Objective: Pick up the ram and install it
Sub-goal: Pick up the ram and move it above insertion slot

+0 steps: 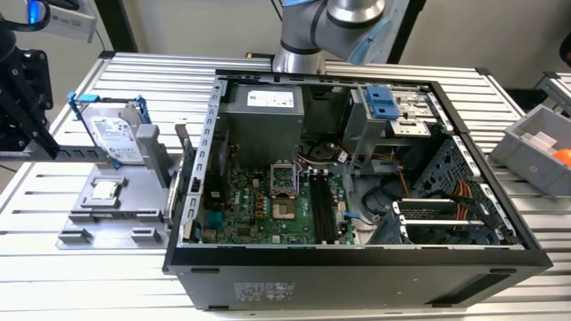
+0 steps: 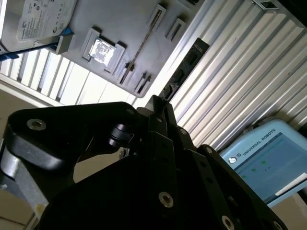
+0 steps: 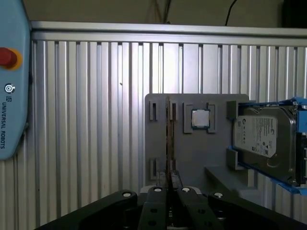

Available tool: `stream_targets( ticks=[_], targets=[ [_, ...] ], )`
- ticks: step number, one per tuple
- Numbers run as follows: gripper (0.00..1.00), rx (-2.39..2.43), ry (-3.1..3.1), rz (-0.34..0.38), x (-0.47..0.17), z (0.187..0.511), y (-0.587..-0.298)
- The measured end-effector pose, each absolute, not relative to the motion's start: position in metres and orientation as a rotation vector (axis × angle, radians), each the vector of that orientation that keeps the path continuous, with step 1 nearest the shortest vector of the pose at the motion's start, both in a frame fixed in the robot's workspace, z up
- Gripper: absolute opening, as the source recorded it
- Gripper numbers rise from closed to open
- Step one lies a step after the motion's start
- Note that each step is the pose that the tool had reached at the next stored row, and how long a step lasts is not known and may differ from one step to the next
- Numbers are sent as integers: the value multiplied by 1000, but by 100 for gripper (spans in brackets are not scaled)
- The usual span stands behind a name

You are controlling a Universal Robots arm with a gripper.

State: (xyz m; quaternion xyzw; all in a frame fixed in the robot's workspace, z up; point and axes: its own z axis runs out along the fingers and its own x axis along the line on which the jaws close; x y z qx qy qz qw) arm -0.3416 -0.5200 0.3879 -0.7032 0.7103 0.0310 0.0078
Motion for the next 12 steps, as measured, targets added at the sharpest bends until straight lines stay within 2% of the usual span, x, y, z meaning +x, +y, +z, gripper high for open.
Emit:
stream_targets(
  ticks=[12],
  targets=[
    [0,-2198,2220,96,-338,388,-520]
  ],
)
